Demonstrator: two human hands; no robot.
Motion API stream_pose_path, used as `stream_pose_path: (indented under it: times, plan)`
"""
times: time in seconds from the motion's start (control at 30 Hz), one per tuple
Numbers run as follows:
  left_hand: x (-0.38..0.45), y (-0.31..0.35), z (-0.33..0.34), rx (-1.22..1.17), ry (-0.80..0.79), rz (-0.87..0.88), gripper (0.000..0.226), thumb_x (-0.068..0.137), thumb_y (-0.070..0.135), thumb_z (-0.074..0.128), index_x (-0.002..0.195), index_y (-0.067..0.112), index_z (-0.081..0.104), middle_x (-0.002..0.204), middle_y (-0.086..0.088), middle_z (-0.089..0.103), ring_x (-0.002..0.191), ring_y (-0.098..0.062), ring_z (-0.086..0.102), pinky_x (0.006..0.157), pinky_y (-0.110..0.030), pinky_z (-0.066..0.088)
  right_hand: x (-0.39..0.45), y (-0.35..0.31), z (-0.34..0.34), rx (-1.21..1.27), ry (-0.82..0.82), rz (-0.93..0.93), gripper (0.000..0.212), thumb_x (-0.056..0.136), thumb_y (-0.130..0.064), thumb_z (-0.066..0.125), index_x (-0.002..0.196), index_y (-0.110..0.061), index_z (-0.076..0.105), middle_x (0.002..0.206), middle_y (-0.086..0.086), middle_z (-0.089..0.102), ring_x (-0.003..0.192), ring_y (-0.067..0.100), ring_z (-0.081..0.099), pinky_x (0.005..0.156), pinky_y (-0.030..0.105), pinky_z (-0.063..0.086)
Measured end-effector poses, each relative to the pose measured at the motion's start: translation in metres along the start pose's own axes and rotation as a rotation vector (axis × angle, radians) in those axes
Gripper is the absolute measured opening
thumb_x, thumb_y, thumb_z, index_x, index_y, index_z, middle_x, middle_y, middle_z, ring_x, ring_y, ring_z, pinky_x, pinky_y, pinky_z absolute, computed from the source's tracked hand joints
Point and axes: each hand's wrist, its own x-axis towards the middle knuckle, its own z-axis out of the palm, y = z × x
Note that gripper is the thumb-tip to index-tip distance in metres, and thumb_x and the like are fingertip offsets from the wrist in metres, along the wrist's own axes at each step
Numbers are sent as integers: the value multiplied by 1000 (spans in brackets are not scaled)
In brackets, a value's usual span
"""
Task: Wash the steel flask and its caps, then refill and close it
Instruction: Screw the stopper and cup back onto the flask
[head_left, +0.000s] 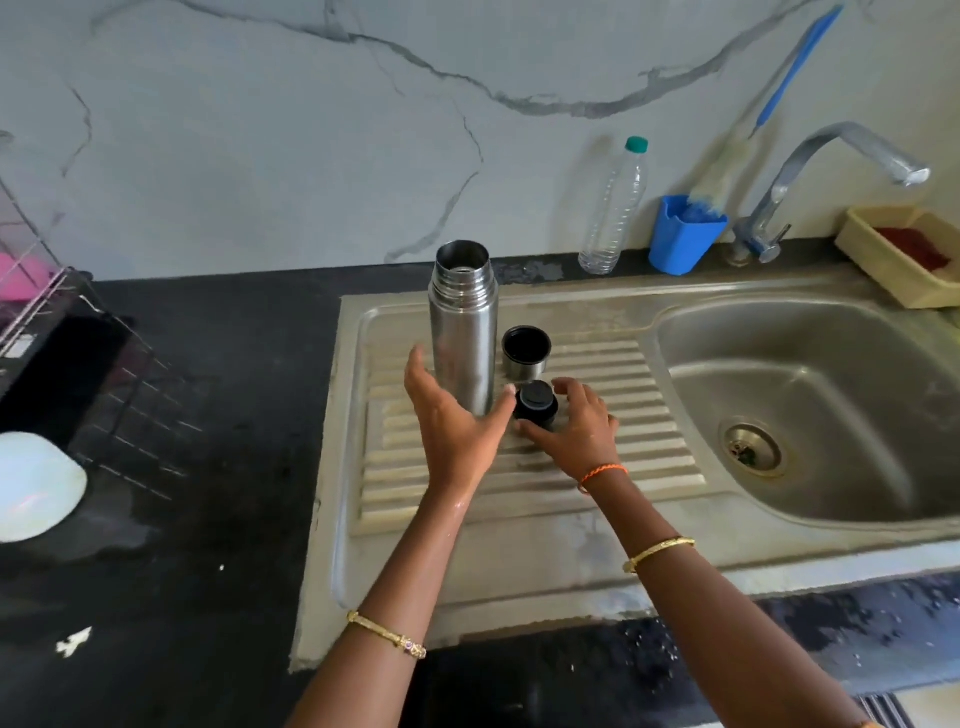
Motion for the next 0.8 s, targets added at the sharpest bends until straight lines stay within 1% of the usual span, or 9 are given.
stream_pose_path:
  times: [0.1, 0.2, 0.33, 0.4, 0.47, 0.57, 0.67, 0.7, 0.8]
  plan:
    - [18, -2, 1, -56, 11, 76, 107, 70, 33, 85, 149, 12, 16, 153, -6, 28, 140, -14, 30, 104, -2, 24, 1, -4, 5, 50, 35, -33, 56, 70, -36, 79, 116, -17, 55, 117, 1, 59, 112, 23, 51, 89, 34, 31]
    - [32, -2, 0, -93, 31, 146, 103, 70, 33, 86, 147, 14, 20, 145, -8, 42, 133, -14, 42, 101, -5, 32, 3, -6, 3, 195, 82, -28, 53, 65, -25, 83, 109, -10, 57, 109, 5, 61, 104, 23, 57, 89, 34, 44]
    - [48, -2, -3, -102, 5, 209, 99, 67, 33, 88, 142, 12, 28, 126, -4, 57, 114, -12, 57, 91, -17, 47, 4, -7, -8, 297, 131, -14, 55, 63, -11, 84, 111, -7, 58, 113, 9, 49, 99, 21, 58, 80, 16, 50]
    - [53, 0, -2, -112, -11, 191, 91, 66, 34, 89, 137, 16, 34, 121, -1, 62, 106, -10, 62, 84, -19, 52, 3, -7, -17, 309, 125, -19, 56, 64, -7, 83, 114, -7, 59, 113, 8, 45, 101, 23, 57, 81, 17, 53]
    - [58, 2, 0, -116, 8, 190, 78, 65, 32, 89, 128, 16, 46, 113, 3, 65, 98, -8, 64, 80, -19, 53, 0, -7, -31, 270, 105, -31, 62, 64, -10, 85, 120, -11, 58, 113, 5, 47, 98, 20, 57, 83, 23, 52]
    - [64, 4, 0, -92, 48, 231, 61, 62, 30, 89, 110, 10, 57, 98, 6, 65, 85, -9, 64, 73, -25, 54, 0, -7, -52, 232, 24, -7, 63, 63, -19, 87, 119, -21, 58, 105, 0, 56, 84, 15, 59, 70, 14, 46]
    - [66, 7, -1, -81, 60, 240, 57, 59, 30, 89, 104, 10, 59, 92, 4, 67, 79, -11, 65, 69, -31, 56, 2, -8, -72, 507, -99, 196, 41, 69, -28, 82, 105, -19, 63, 99, 7, 66, 81, 19, 61, 64, 24, 46]
    - [65, 8, -2, -78, 60, 244, 57, 58, 30, 89, 103, 11, 59, 91, 5, 68, 78, -11, 65, 69, -31, 56, 3, -6, -76, 523, -93, 243, 40, 70, -31, 81, 103, -17, 64, 98, 9, 68, 82, 19, 61, 66, 27, 47]
    - [56, 15, -2, -76, 53, 269, 54, 58, 29, 90, 100, 15, 59, 89, 7, 67, 77, -9, 65, 67, -28, 56, 4, 0, -85, 289, 70, 282, 46, 62, -38, 84, 98, -21, 63, 93, 4, 68, 87, 20, 62, 79, 35, 50]
